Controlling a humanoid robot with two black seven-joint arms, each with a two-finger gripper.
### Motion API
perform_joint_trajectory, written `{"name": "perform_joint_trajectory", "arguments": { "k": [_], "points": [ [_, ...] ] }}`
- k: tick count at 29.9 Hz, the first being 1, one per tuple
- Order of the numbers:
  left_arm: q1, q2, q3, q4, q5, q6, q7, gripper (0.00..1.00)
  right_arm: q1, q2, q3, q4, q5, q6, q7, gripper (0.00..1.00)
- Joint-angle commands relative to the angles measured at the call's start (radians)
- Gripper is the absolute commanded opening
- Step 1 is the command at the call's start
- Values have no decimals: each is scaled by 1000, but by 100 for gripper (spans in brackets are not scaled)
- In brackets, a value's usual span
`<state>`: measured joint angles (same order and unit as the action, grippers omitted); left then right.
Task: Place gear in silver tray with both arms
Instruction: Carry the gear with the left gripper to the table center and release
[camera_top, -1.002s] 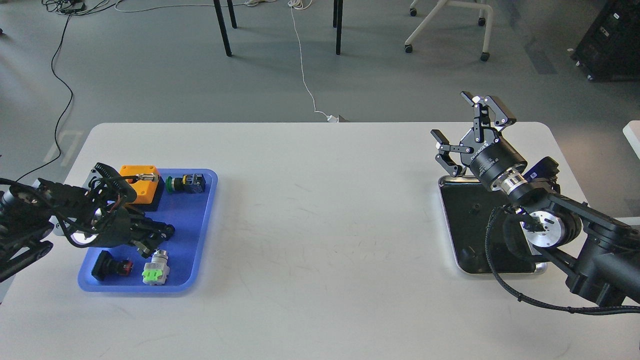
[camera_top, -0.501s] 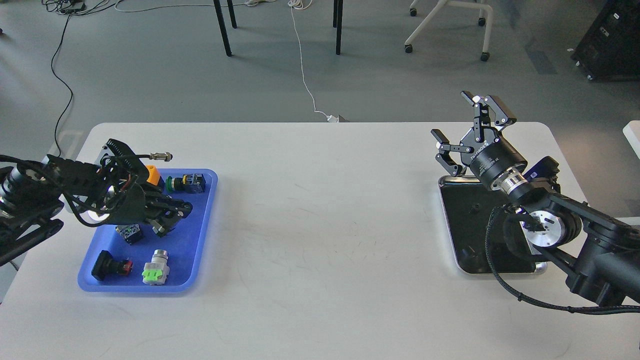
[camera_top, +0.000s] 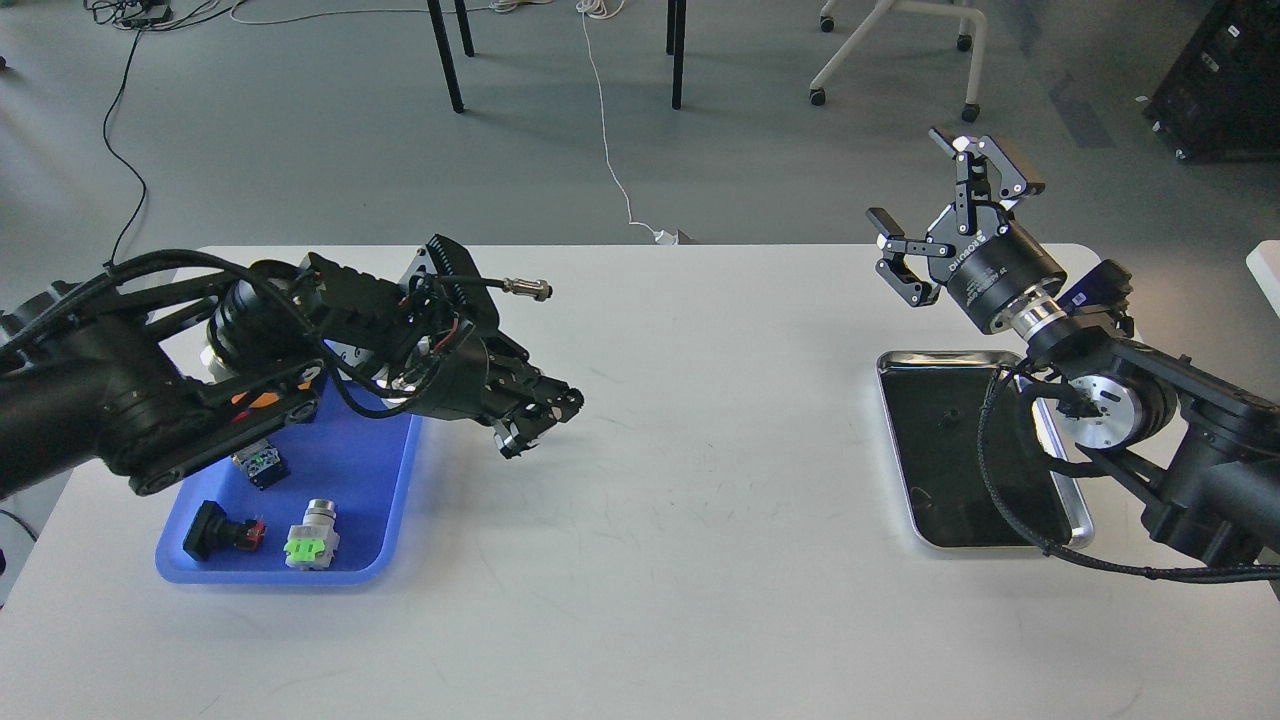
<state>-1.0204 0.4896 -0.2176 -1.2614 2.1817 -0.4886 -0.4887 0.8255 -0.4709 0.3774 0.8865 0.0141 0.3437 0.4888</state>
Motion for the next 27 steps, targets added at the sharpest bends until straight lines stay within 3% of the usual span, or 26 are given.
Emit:
{"name": "perform_joint_trajectory", "arguments": {
  "k": [1, 6, 12, 27],
  "points": [
    [-41, -94, 62, 29, 0, 0, 0, 14, 53, 11, -37, -4, -2, -2, 0, 96],
    [-84, -224, 168, 134, 0, 0, 0, 14, 86, 25, -89, -6, -2, -6, 0, 96],
    [-81, -344, 181, 226, 0, 0, 0, 14, 86, 29, -92, -6, -5, -6, 0, 96],
    [-78, -413, 215, 252, 0, 0, 0, 15, 84, 37, -97, -8, -11, -8, 0, 96]
  ]
}}
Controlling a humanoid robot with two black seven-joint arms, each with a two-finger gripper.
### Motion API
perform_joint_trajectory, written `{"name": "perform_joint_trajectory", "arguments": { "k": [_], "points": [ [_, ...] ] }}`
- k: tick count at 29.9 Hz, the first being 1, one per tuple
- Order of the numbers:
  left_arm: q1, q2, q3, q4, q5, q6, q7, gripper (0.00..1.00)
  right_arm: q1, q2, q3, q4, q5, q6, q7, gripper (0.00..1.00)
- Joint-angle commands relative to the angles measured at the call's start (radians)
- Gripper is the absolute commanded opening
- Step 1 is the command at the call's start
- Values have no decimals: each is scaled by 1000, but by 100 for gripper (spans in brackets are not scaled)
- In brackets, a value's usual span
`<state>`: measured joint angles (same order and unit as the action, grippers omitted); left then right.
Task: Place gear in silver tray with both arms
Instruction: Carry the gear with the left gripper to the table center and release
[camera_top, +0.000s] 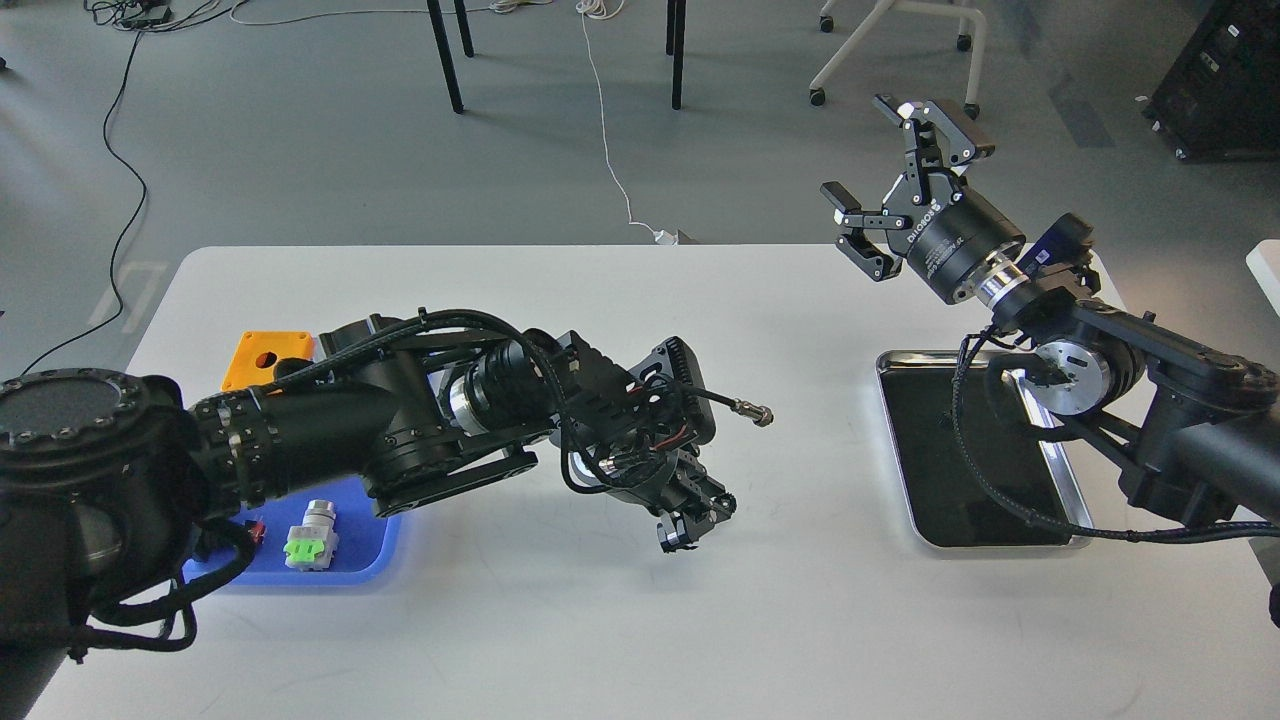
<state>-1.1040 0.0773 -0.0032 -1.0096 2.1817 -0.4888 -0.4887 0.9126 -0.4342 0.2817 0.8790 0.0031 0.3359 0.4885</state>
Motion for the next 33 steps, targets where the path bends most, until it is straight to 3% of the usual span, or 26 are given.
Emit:
{"name": "perform_joint_trajectory", "arguments": {
  "k": [1, 9, 17, 22, 28, 33],
  "points": [
    [6, -1, 0, 0, 0, 0, 0, 15, -3, 0, -1, 0, 0, 0, 0, 96],
    [4, -21, 0, -1, 0, 0, 0, 19, -5, 0, -1, 0, 0, 0, 0, 96],
    [9, -18, 28, -1, 0, 0, 0, 34, -9, -1, -1, 0, 0, 0, 0, 96],
    [10, -11, 23, -1, 0, 0, 0, 63, -12, -3, -1, 0, 0, 0, 0, 96],
    [1, 25, 8, -4, 0, 0, 0, 76, -14, -9, -1, 3, 0, 0, 0, 96],
    [-4, 122, -110, -20, 0, 0, 0, 91, -20, -26, 1, 8, -2, 5, 0, 96]
  ]
}}
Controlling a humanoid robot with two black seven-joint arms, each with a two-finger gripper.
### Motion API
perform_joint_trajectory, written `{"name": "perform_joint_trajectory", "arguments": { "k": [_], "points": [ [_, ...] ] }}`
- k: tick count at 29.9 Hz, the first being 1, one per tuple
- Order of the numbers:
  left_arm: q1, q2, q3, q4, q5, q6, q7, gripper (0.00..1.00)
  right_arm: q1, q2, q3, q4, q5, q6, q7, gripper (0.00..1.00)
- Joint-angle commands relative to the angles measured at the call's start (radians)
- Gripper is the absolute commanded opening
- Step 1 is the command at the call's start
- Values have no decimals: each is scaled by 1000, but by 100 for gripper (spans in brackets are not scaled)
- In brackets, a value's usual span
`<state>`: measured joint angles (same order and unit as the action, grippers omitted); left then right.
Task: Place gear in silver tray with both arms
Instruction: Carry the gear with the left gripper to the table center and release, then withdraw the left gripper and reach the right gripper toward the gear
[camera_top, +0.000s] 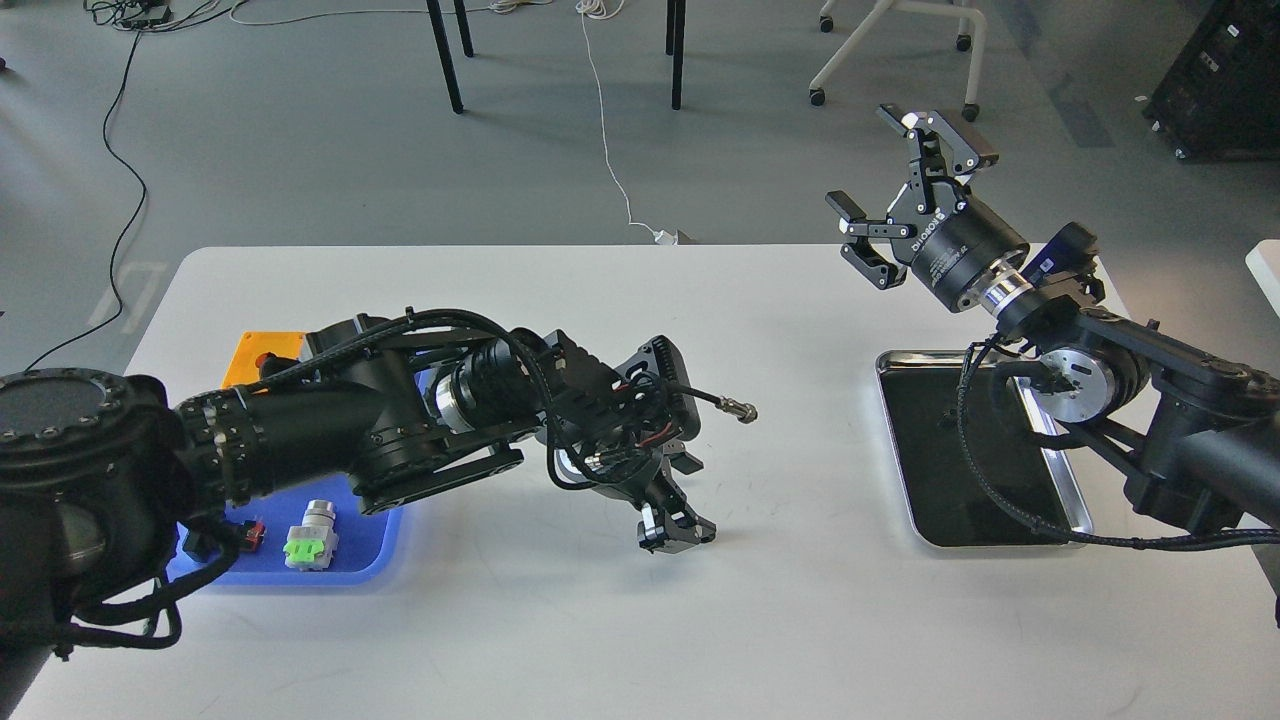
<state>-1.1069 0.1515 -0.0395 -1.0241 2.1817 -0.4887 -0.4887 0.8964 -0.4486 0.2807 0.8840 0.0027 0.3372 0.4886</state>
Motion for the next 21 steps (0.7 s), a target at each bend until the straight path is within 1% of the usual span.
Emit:
{"name": "perform_joint_trajectory", "arguments": {
  "k": [1, 2, 6, 8, 9, 10, 13, 15, 18, 21],
  "points": [
    [5, 72, -101, -5, -46, 0, 0, 96, -5, -18, 2, 3, -1, 3, 0, 96],
    [10, 98, -118, -5, -107, 0, 0, 98, -5, -21, 0, 4, -1, 5, 0, 96],
    [39, 193, -145, -7, -426, 10, 0, 98, -16, -32, 2, 6, -4, 6, 0, 96],
    [67, 236, -146, -5, -607, 79, 0, 98, -16, -38, 0, 6, -6, 6, 0, 97],
    [73, 243, -146, -5, -641, 91, 0, 98, -16, -38, 0, 6, -7, 6, 0, 97],
    [99, 269, -149, -5, -789, 141, 0, 98, -17, -39, 0, 6, -22, 8, 0, 97],
    [157, 313, -152, -7, -1090, 232, 0, 98, -20, -41, -9, 9, -102, 8, 0, 97],
    [197, 338, -167, -16, -1210, 266, 0, 98, -20, -42, -35, 26, -165, 8, 0, 97],
    [297, 346, -293, -25, -1296, 308, 0, 98, -16, -56, -70, 53, -240, 6, 0, 97],
    [395, 344, -443, -31, -1313, 315, 0, 98, -10, -61, -87, 66, -308, 6, 0, 97]
  ]
}}
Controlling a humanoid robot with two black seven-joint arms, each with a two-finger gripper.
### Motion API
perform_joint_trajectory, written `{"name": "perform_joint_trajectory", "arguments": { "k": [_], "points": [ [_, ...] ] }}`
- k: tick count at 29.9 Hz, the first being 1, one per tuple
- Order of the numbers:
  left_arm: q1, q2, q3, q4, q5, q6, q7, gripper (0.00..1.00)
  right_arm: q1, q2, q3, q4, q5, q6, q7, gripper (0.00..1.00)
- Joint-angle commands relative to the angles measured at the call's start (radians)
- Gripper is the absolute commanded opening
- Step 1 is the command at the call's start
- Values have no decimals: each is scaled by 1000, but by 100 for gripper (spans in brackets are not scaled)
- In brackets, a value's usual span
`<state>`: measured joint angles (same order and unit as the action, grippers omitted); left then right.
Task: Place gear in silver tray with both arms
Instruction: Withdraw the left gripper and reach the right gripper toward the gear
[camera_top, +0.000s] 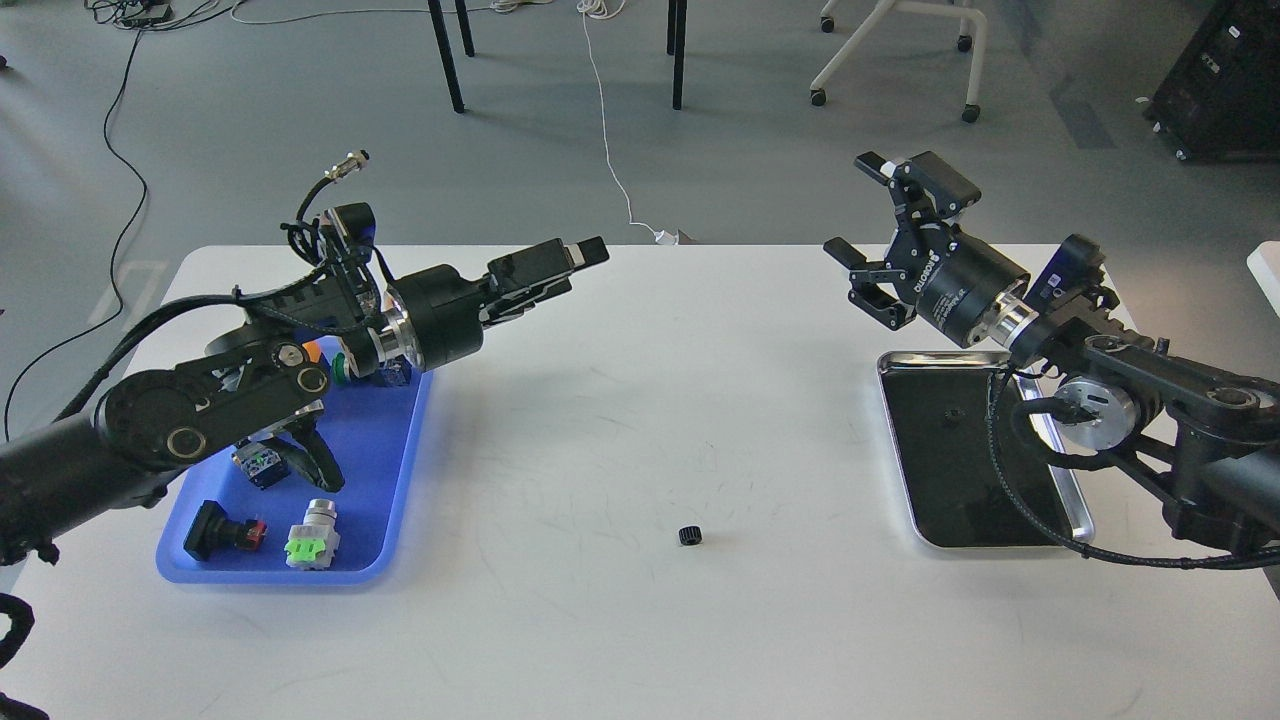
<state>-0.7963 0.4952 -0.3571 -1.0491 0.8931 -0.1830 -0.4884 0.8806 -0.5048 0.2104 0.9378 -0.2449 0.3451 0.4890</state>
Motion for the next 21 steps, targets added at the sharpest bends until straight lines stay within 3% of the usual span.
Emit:
{"name": "perform_joint_trajectory", "arguments": {
  "k": [1, 8, 11, 15, 21],
  "points": [
    [110, -1, -166, -8, -31, 5, 0, 98, 9, -6, -23, 12, -80, -1, 0, 97],
    [273, -14, -423, -8, -232, -33, 0, 98, 158, -41, -159, 33, -301, -1, 0, 97],
    [321, -14, -489, -6, -308, -55, 48, 98, 285, -44, -299, 61, -434, 0, 0, 98],
    [371, -14, -568, -8, -332, -56, 79, 98, 447, -21, -468, 87, -592, -1, 0, 98],
    [407, -14, -595, -9, -330, -53, 79, 98, 607, 78, -652, 173, -855, -3, 0, 98]
  ]
}}
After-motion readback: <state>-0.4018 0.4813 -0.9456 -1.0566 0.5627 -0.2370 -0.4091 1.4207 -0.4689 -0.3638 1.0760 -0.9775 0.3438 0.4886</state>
